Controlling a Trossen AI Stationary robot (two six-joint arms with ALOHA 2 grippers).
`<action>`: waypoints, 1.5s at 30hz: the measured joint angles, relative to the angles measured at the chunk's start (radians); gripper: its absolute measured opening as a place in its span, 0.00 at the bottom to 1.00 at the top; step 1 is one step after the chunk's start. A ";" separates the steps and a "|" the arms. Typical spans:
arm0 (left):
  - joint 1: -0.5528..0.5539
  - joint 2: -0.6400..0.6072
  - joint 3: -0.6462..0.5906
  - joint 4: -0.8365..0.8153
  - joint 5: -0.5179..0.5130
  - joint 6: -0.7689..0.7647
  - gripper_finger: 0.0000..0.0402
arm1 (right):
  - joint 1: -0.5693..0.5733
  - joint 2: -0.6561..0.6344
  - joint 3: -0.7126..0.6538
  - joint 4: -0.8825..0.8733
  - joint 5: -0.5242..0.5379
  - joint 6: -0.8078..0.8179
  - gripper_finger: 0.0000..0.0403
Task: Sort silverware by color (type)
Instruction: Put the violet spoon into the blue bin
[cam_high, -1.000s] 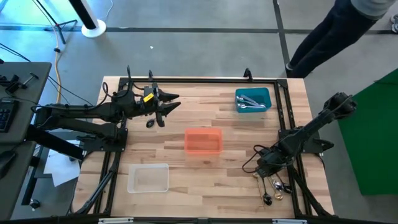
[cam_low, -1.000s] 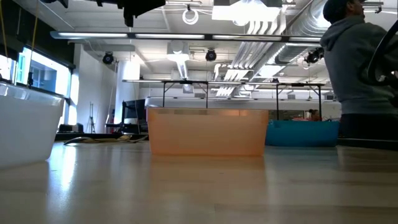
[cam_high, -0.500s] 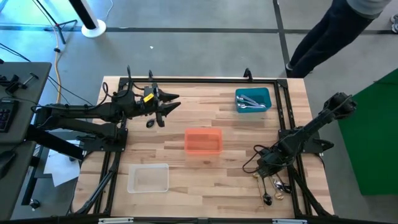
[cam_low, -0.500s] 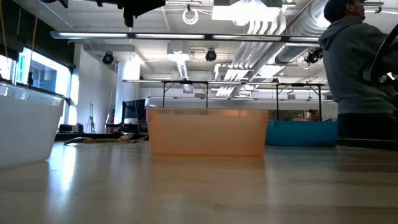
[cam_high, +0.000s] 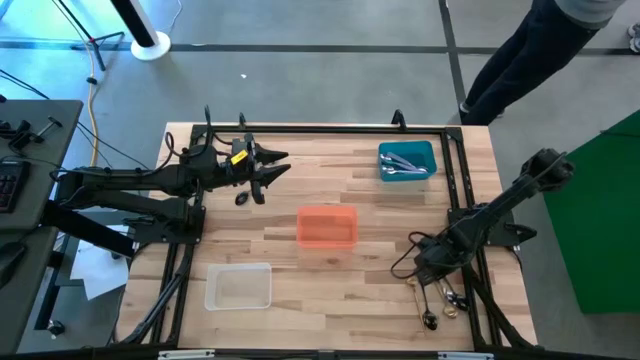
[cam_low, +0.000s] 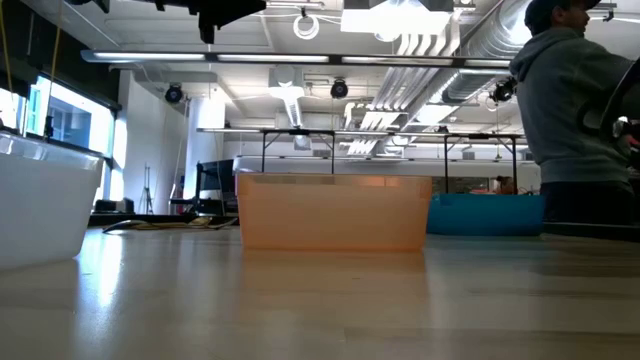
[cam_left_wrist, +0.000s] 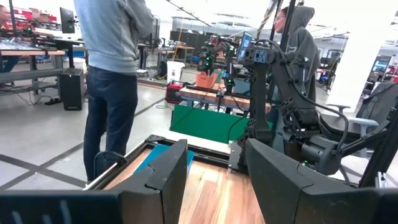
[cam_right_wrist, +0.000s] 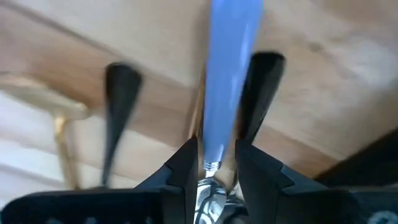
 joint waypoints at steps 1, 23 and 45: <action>0.000 0.000 0.000 0.000 0.000 0.002 0.39 | 0.000 -0.006 0.001 -0.011 0.002 -0.002 0.22; 0.000 0.000 0.000 0.000 0.000 0.001 0.39 | 0.000 -0.016 -0.017 -0.025 -0.009 0.001 0.22; 0.021 0.000 0.000 -0.001 0.000 0.027 0.39 | 0.000 0.008 -0.030 0.031 0.030 0.073 0.22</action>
